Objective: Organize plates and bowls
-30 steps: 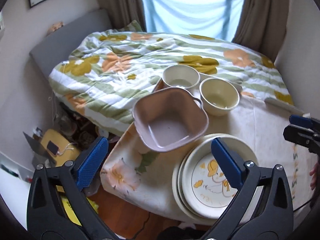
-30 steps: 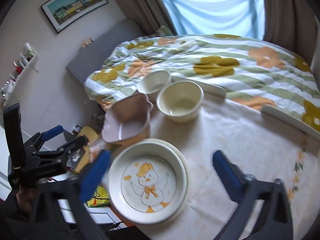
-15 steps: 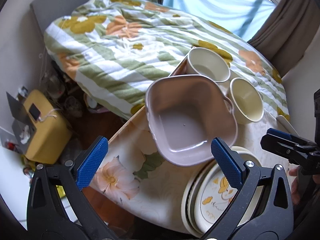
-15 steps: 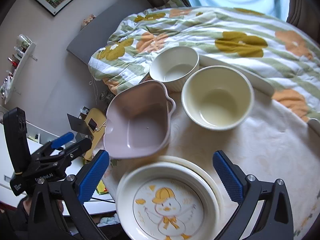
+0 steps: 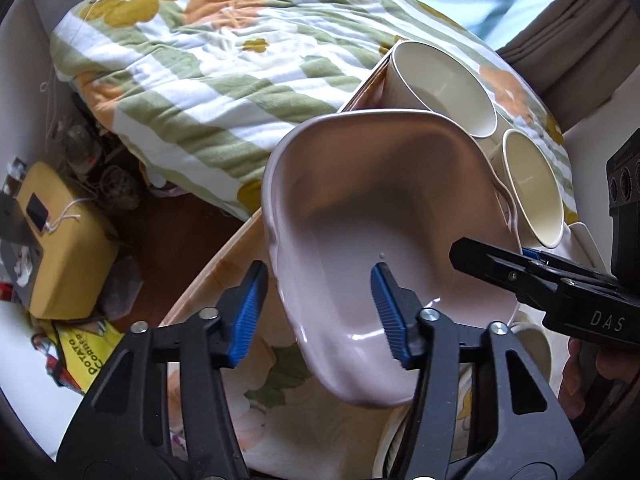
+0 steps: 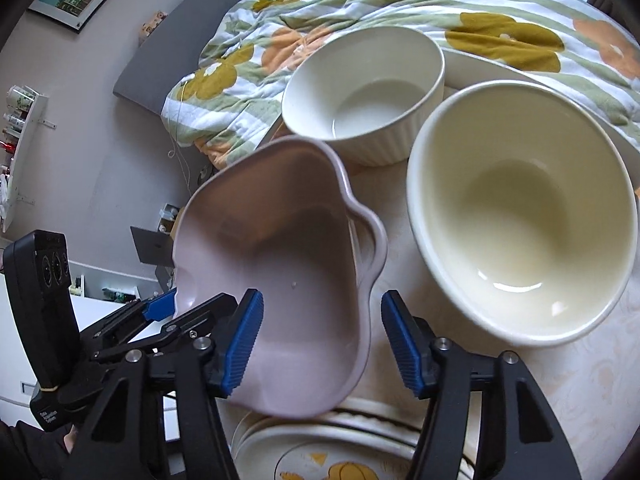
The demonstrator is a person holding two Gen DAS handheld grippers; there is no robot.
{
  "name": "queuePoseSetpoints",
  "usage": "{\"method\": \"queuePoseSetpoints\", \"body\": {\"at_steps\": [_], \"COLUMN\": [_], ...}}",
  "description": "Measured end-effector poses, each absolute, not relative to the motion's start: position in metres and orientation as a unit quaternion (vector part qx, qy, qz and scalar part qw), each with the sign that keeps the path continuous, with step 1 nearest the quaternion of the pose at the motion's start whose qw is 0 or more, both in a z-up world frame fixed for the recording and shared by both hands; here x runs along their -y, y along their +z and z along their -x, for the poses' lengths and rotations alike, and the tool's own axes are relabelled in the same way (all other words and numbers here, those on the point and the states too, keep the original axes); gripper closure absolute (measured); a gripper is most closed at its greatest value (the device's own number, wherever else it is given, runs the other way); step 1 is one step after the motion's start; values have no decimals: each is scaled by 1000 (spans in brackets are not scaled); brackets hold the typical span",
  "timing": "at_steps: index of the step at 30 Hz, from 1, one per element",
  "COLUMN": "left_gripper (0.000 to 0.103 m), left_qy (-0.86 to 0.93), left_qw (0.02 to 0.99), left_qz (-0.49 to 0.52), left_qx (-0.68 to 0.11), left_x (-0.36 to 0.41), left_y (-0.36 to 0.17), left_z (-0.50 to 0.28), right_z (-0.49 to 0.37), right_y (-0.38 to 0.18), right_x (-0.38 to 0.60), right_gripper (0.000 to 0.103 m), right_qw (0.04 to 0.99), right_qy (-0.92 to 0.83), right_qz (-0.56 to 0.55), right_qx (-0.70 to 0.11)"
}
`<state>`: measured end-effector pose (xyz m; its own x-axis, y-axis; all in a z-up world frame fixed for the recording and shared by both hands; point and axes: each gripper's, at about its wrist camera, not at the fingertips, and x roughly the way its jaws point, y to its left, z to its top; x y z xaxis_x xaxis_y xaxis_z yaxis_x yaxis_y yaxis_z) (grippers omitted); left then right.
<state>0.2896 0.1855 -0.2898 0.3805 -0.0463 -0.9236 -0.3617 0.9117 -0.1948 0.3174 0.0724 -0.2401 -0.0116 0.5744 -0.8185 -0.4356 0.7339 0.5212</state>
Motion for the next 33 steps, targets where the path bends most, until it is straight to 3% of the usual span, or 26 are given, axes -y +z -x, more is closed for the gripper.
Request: {"method": "queuePoseSetpoints", "body": {"at_steps": [4, 8, 23, 33], "left_gripper": [76, 87, 88, 88], "left_qy": [93, 93, 76, 47], "left_qw": [808, 808, 839, 866], "left_qz": [177, 174, 121, 79], "left_qx": [-554, -556, -525, -492], "left_x": [-189, -196, -181, -103], "left_y": [-294, -297, -258, -194], "left_z": [-296, -301, -295, -251], "right_z": [-318, -319, -303, -252], "right_y": [-241, -244, -215, -152], "right_x": [-78, -72, -59, 22], "right_gripper": [74, 87, 88, 88], "right_qw": [713, 722, 748, 785], "right_qy": [347, 331, 324, 307], "right_qz": [-39, -37, -50, -82], "right_qx": [-608, -606, -577, -532]}}
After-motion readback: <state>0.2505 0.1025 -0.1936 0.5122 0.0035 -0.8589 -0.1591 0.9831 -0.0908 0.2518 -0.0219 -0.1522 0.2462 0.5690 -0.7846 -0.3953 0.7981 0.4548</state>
